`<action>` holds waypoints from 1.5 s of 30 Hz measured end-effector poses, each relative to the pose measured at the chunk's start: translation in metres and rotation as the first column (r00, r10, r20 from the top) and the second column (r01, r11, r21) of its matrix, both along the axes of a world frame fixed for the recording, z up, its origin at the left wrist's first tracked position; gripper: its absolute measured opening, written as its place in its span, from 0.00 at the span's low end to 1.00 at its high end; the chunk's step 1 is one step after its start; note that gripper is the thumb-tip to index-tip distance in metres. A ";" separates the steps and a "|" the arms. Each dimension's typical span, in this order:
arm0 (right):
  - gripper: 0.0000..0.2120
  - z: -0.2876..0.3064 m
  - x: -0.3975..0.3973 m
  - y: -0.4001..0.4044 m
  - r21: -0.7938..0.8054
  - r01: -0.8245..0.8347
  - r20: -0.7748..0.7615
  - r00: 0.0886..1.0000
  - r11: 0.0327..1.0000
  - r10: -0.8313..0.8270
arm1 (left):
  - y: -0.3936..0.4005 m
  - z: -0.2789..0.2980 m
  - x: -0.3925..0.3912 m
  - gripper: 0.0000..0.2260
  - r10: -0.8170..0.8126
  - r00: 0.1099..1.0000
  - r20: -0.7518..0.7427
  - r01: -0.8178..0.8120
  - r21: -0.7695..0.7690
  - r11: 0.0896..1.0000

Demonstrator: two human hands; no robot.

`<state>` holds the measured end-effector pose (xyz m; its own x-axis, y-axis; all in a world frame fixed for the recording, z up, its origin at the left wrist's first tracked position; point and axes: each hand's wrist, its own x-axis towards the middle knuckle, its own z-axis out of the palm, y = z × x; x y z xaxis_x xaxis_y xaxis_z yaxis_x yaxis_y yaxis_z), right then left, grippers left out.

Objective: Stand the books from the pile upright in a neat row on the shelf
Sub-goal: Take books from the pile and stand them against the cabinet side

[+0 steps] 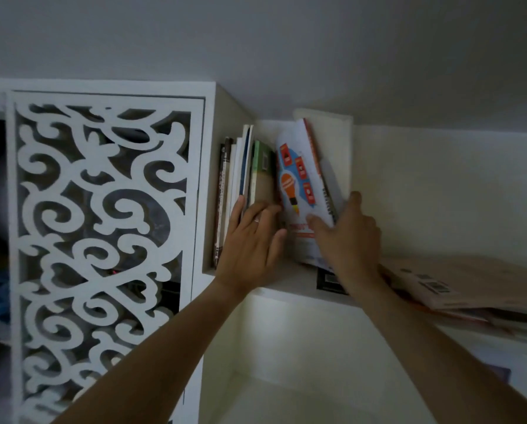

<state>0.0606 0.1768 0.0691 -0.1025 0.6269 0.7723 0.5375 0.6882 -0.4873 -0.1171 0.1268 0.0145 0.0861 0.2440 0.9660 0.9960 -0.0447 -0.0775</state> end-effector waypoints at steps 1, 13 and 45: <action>0.28 -0.001 -0.011 -0.005 0.004 0.002 -0.008 1.000 1.000 -0.002 | 0.000 0.000 -0.001 0.23 -0.015 1.000 0.008 0.015 -0.006 1.000; 0.42 -0.004 -0.016 -0.014 0.031 0.031 0.476 0.879 0.999 -0.042 | -0.003 0.000 -0.001 0.30 0.011 1.000 -0.017 -0.012 -0.085 0.996; 0.42 -0.063 -0.059 -0.001 -0.027 -0.146 0.460 0.877 0.989 0.142 | 0.001 0.000 -0.001 0.27 -0.107 0.994 0.016 0.103 0.142 0.984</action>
<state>0.0020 0.1755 0.0059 -0.5352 0.5719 0.6216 0.5944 0.7779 -0.2039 -0.1176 0.1279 0.0144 0.0808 0.0962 0.9921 0.9880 -0.1395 -0.0669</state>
